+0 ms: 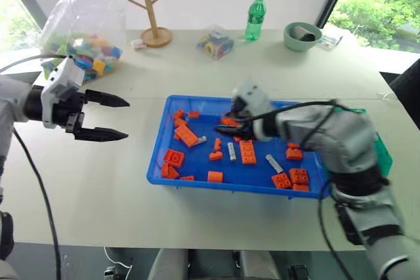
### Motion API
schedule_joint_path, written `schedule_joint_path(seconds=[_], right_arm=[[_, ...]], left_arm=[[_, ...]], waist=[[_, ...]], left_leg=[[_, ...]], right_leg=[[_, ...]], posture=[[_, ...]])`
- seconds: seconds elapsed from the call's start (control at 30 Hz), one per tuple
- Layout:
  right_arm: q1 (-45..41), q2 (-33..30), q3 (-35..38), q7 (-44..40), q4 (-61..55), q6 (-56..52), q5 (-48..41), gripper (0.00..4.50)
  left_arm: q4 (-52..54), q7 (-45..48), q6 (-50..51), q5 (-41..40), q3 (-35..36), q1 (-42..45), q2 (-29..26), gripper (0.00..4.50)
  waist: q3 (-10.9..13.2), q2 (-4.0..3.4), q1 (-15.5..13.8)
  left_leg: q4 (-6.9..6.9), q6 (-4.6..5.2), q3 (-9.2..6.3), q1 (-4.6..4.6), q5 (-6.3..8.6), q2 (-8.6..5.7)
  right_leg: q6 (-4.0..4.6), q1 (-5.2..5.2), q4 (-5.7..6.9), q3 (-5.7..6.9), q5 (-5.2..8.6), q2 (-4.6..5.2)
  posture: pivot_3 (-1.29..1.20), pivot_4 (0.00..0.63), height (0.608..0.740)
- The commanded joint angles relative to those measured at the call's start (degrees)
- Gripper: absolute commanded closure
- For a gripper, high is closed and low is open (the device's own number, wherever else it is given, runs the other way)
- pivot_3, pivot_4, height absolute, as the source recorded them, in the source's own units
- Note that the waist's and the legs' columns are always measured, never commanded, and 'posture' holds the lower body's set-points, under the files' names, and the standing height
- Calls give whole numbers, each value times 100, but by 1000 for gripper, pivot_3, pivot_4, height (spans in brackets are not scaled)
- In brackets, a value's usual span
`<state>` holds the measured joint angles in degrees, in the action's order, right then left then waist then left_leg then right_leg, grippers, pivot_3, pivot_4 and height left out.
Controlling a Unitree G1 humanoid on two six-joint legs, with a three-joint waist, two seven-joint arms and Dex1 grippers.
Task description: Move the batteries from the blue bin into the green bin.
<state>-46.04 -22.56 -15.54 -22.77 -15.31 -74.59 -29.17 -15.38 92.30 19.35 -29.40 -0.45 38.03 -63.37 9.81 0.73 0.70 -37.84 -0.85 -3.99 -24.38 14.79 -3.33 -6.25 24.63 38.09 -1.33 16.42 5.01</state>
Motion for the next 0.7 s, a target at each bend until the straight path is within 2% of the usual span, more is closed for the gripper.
schedule_joint_path(seconds=[0.03, 0.2, 0.3, 0.4, 0.47, 0.7], right_arm=[[-254, 369, -219, 265, 159, -22, 297, 1702], [-609, 989, -344, 492, 869, 174, 664, 1702], [-715, 1145, -390, 490, 1044, 290, 820, 1702], [-788, 1282, -545, 406, 1144, 483, 953, 879], [-780, 1308, -683, 352, 1159, 487, 1032, 47], [-847, 1815, -619, 369, 1479, 448, 1109, 47]], left_arm=[[44, 20, -82, -109, 46, 140, -82, 0], [54, 20, -32, -84, 83, 175, -7, 0], [58, 20, -17, -54, 105, 184, 42, 0], [19, 20, -23, -6, 116, 243, 112, 0], [-8, 20, 35, -5, 122, 314, 140, 0], [-15, 20, 74, -27, 91, 368, 156, 0]], waist=[[0, 0, 17], [-1, 1, 64], [-1, 1, 104], [-1, 1, 151], [-1, 1, 186], [-1, 2, 278]], left_leg=[[-9, 3, 0, -2, 1, 0], [-20, 28, 0, 2, 14, 0], [-20, 28, -2, 5, 14, 5], [-20, 27, -3, 5, 13, 5], [-20, 27, -2, 5, 13, 5], [-20, 27, -4, 6, 12, 7]], right_leg=[[0, -2, 2, 1, -1, -1], [-10, -5, 12, 1, -12, -24], [-9, -1, 21, 1, -13, -33], [-9, -1, 23, 2, -13, -33], [-9, -1, 24, 1, -13, -33], [-9, 8, 40, 1, -13, -37]], posture=[[0, 150, 727], [0, 150, 727], [0, 150, 727], [0, 150, 727], [0, 150, 727], [0, 150, 727]])
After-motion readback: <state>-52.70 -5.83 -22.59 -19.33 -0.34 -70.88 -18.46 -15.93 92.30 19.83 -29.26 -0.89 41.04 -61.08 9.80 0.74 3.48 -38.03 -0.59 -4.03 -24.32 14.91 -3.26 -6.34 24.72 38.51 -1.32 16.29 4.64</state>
